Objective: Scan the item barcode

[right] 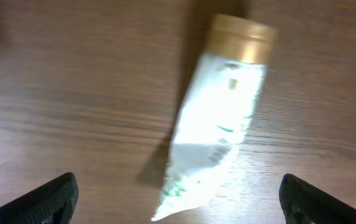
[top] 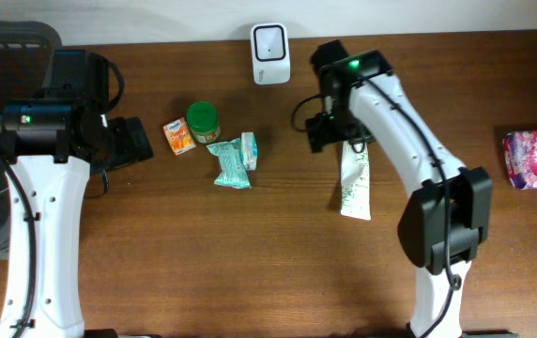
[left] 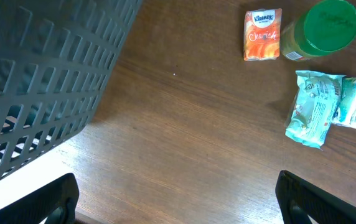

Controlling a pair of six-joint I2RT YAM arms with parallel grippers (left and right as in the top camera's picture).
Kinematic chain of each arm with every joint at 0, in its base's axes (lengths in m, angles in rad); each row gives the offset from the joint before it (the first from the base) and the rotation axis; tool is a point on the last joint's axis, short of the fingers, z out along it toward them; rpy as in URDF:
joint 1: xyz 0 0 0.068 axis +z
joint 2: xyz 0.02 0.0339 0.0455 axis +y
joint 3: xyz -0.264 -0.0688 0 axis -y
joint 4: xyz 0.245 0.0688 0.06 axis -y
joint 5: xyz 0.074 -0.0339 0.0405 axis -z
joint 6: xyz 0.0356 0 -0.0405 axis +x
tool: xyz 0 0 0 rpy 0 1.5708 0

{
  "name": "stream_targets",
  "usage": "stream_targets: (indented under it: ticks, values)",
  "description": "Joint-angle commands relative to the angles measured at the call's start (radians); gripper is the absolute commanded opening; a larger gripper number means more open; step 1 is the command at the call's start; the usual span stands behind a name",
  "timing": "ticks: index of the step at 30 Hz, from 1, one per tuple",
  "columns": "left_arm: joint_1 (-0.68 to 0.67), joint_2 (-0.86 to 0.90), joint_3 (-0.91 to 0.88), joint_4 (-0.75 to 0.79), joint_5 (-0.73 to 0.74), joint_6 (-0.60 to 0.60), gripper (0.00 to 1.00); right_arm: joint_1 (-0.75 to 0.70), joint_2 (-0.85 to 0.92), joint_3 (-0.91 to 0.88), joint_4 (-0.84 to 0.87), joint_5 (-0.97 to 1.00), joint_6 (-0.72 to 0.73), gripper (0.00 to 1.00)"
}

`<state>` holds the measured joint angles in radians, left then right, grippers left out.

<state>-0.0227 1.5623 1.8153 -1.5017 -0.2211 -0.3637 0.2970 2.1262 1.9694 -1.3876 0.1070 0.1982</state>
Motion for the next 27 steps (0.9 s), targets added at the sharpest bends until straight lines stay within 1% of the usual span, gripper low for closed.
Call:
stream_targets:
  ticks: [1, 2, 3, 5, 7, 9, 10, 13, 14, 15, 16, 17, 18, 20, 22, 23, 24, 25, 27]
  values:
    - [0.006, -0.007, 0.003, 0.001, -0.001, -0.010, 0.99, -0.105, 0.007, 0.006, -0.028, -0.033, -0.011, 1.00]
    - [0.006, -0.007, 0.003, 0.001, -0.001, -0.010, 0.99, -0.123, 0.007, -0.032, -0.007, -0.040, -0.032, 0.98]
    - [0.006, -0.007, 0.003, 0.001, -0.001, -0.010, 0.99, -0.135, 0.007, -0.106, 0.054, -0.054, -0.072, 0.97]
    - [0.006, -0.007, 0.003, 0.001, -0.001, -0.010, 0.99, -0.135, 0.007, -0.209, 0.143, -0.064, -0.071, 0.91]
    - [0.005, -0.007, 0.003, 0.001, -0.001, -0.010, 0.99, -0.134, 0.007, -0.308, 0.253, -0.129, -0.071, 0.86]
    - [0.005, -0.007, 0.003, 0.001, -0.001, -0.010, 0.99, -0.134, 0.007, -0.375, 0.342, -0.262, -0.071, 0.64]
    - [0.005, -0.007, 0.003, 0.001, -0.001, -0.010, 0.99, -0.131, 0.007, -0.375, 0.360, -0.311, -0.071, 0.61]
    - [0.005, -0.007, 0.003, 0.001, -0.001, -0.010, 0.99, -0.106, 0.007, -0.377, 0.378, -0.323, -0.071, 0.60]
    - [0.005, -0.007, 0.003, 0.002, -0.001, -0.010, 0.99, -0.095, 0.007, -0.377, 0.381, -0.320, -0.071, 0.55]
    - [0.005, -0.007, 0.003, 0.002, -0.001, -0.010, 0.99, -0.091, 0.007, -0.377, 0.382, -0.320, -0.071, 0.45]
    - [0.005, -0.007, 0.003, 0.001, -0.001, -0.010, 0.99, -0.082, 0.007, -0.377, 0.381, -0.320, -0.071, 0.28]
    - [0.005, -0.007, 0.003, 0.001, -0.001, -0.010, 0.99, -0.074, 0.007, -0.378, 0.381, -0.320, -0.071, 0.04]
    - [0.005, -0.007, 0.003, 0.002, -0.001, -0.010, 0.99, -0.068, 0.007, -0.379, 0.378, -0.321, -0.071, 0.04]
    - [0.005, -0.007, 0.003, 0.001, -0.001, -0.010, 0.99, -0.061, -0.005, -0.355, 0.373, -0.385, -0.070, 0.04]
    - [0.006, -0.007, 0.003, 0.001, -0.001, -0.010, 0.99, -0.061, -0.007, -0.327, 0.368, -0.383, -0.071, 0.04]
    - [0.006, -0.007, 0.003, 0.002, -0.001, -0.010, 0.99, -0.061, -0.006, -0.328, 0.366, -0.365, -0.071, 0.47]
    - [0.006, -0.007, 0.003, 0.001, -0.001, -0.010, 0.99, -0.061, -0.006, -0.347, 0.366, -0.323, -0.071, 0.64]
    - [0.004, -0.007, 0.003, 0.002, -0.001, -0.010, 0.99, -0.061, -0.003, -0.361, 0.368, -0.304, -0.071, 0.78]
    - [0.004, -0.007, 0.003, 0.001, -0.001, -0.010, 0.99, -0.061, 0.010, -0.429, 0.412, -0.306, -0.071, 0.80]
